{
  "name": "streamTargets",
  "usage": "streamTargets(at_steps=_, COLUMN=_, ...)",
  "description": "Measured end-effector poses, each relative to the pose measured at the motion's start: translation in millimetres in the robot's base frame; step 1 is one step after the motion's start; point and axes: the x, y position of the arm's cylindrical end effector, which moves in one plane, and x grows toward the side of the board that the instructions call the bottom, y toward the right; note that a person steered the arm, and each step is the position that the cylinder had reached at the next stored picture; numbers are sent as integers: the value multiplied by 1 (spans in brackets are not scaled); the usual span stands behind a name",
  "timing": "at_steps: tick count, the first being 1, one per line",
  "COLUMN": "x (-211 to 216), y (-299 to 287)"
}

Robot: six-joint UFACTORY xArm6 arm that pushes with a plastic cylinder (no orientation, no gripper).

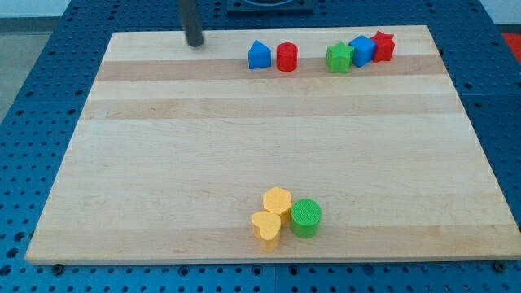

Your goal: Slightly push the red circle downwards

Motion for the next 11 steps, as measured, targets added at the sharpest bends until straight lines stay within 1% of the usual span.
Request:
streamTargets(at_steps=2, x=0, y=127)
streamTargets(at_steps=3, x=7, y=147)
streamTargets(at_steps=5, x=35, y=130)
streamTargets(at_steps=6, x=38, y=122)
streamTargets(at_steps=8, x=40, y=167)
streamTargets(at_steps=10, x=41, y=151)
streamTargets(at_steps=11, x=44, y=162)
